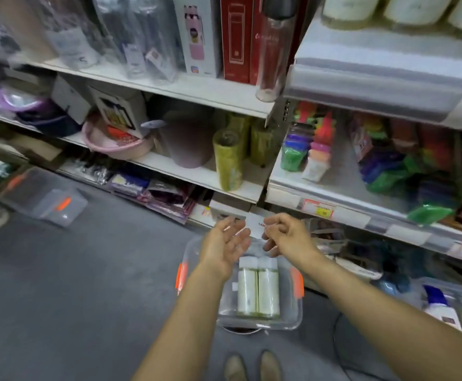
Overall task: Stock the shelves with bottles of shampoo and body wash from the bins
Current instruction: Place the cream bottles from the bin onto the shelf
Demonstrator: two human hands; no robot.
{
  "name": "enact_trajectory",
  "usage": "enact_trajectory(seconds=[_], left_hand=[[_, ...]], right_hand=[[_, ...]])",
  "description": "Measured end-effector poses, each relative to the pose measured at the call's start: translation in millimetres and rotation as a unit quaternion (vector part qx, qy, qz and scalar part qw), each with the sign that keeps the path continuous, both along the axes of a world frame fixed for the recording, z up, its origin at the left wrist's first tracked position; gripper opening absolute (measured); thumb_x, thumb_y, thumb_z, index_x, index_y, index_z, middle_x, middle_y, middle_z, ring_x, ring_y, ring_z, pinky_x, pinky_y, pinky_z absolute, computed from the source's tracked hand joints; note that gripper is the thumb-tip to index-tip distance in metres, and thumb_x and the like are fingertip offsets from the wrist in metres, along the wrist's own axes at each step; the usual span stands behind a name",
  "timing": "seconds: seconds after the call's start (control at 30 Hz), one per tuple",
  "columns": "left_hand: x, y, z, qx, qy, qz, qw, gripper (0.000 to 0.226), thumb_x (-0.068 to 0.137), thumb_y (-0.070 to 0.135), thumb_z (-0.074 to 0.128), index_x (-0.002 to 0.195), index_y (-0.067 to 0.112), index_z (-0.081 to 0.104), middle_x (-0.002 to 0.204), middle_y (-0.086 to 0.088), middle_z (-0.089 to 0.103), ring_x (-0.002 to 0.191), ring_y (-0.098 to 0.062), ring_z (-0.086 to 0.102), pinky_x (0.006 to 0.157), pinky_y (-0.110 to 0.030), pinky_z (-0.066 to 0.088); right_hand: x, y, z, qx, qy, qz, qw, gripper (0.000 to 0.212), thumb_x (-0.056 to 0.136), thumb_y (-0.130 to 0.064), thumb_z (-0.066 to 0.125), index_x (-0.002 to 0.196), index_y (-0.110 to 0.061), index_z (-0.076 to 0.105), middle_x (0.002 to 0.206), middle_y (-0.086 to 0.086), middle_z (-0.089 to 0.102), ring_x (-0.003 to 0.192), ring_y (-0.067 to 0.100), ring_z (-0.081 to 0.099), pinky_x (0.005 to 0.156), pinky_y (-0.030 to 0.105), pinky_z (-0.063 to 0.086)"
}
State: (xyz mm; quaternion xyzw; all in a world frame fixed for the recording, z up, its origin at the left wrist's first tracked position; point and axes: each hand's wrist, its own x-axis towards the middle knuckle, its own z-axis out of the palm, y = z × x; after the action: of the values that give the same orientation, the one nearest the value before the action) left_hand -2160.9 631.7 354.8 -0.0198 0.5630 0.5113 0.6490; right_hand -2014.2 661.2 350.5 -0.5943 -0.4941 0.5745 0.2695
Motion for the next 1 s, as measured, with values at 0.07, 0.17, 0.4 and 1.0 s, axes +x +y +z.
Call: enact_trajectory(seconds=[0.07,0.17,0.4,1.0], left_hand=[[-1.9,-5.0,-32.0,-0.03,-0.004,0.007,1.0,0.014,0.1,0.02,0.052,0.1,0.011,0.063,0.097,-0.007,0.07,0.085,-0.022,0.066,0.073,-0.034,0.055],[-4.6,-9.6,-87.4,-0.082,-0.003,0.004,0.997,0.017,0.101,0.019,0.05,0.095,0.01,0.064,0.096,-0.008,0.07,0.085,-0.023,0.065,0.077,-0.035,0.054],[-9.1,-13.0,-210.0,-0.17,-0.002,0.009,0.985,0.015,0.102,0.019,0.049,0.099,0.01,0.061,0.092,-0.009,0.066,0.078,-0.023,0.063,0.074,-0.033,0.052],[0.3,-10.4,-400.7,-0.225,0.011,-0.084,0.971,0.03,0.102,0.035,0.045,0.088,0.016,0.065,0.084,0.001,0.065,0.067,-0.013,0.054,0.062,-0.028,0.041]], right_hand=[[-1.2,-0.4,-33.9,-0.053,0.007,0.008,0.999,0.017,0.097,-0.001,0.05,0.111,-0.005,0.058,0.089,0.017,0.062,0.065,0.023,0.061,0.058,0.033,0.053],[-2.0,-0.2,-88.9,-0.133,0.007,0.006,0.991,0.015,0.098,-0.004,0.052,0.111,-0.004,0.058,0.093,0.017,0.061,0.07,0.025,0.062,0.061,0.032,0.054],[-3.3,3.0,-214.9,-0.259,-0.054,-0.018,0.964,0.015,0.096,-0.004,0.054,0.11,-0.006,0.057,0.081,0.011,0.056,0.068,0.025,0.056,0.062,0.03,0.048],[-36.5,-11.2,-395.4,-0.316,-0.118,-0.021,0.941,0.03,0.092,-0.01,0.057,0.122,-0.006,0.058,0.111,0.013,0.066,0.099,0.029,0.063,0.084,0.035,0.051]])
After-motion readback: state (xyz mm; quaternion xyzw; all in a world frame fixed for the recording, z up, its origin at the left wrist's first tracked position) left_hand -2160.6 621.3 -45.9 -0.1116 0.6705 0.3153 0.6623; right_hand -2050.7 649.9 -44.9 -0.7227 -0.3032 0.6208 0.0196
